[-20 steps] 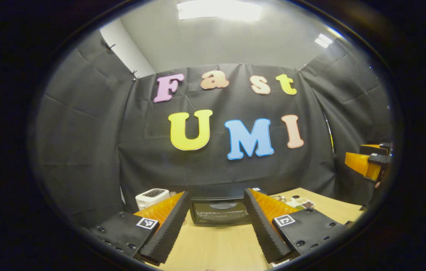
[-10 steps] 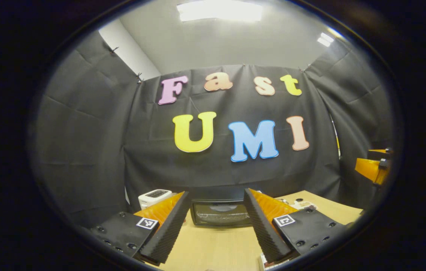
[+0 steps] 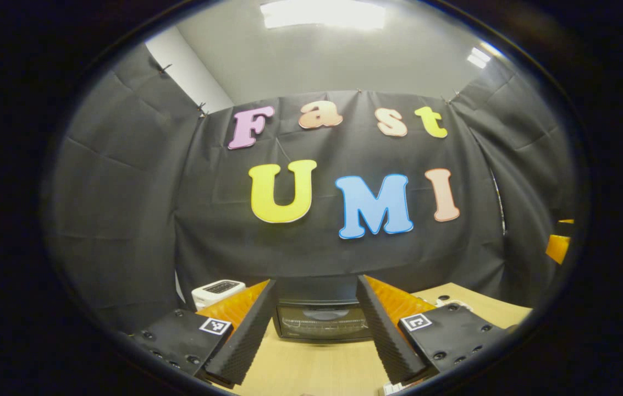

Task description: Open the electric oven with the left hand, put the food in, and close the electric oven.

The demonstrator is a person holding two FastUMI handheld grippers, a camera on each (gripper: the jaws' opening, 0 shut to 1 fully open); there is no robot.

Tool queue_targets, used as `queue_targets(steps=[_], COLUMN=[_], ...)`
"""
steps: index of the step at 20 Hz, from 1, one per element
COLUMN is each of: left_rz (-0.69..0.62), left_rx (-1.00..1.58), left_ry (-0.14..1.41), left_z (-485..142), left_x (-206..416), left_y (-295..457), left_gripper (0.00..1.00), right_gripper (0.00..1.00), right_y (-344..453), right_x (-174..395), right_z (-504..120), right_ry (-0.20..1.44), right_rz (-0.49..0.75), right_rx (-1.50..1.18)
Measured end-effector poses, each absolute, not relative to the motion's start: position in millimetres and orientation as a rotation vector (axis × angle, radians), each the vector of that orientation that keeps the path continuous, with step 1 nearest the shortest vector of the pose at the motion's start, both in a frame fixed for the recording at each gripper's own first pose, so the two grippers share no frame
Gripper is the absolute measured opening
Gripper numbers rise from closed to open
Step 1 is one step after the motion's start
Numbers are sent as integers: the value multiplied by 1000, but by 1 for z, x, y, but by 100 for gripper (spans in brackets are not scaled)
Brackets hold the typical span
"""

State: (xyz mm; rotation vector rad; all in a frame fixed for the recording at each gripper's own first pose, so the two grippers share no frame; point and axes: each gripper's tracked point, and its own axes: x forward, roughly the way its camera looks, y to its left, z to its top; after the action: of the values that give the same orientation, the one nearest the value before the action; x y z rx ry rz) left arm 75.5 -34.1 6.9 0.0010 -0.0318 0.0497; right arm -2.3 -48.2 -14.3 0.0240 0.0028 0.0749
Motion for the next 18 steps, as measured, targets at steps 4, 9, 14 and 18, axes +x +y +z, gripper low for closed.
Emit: queue_targets(steps=[4,9,14,18], left_rz=[19,-26,-76,-109], left_rx=[7,-16,-2,-21], left_ry=[-25,21,66,118], left_z=[-6,-37,-72,-105], left_x=[120,171,215,245], left_y=[-29,-30,-36,-43], left_gripper=[96,100,100,96], right_gripper=[95,95,95,95], right_y=[-48,-43,-40,-38], right_x=[13,31,42,46], right_z=[-13,-13,-20,-23], right_ry=[2,5,28,45], right_rz=[26,-34,-89,-137], right_rx=[16,6,-18,-39])
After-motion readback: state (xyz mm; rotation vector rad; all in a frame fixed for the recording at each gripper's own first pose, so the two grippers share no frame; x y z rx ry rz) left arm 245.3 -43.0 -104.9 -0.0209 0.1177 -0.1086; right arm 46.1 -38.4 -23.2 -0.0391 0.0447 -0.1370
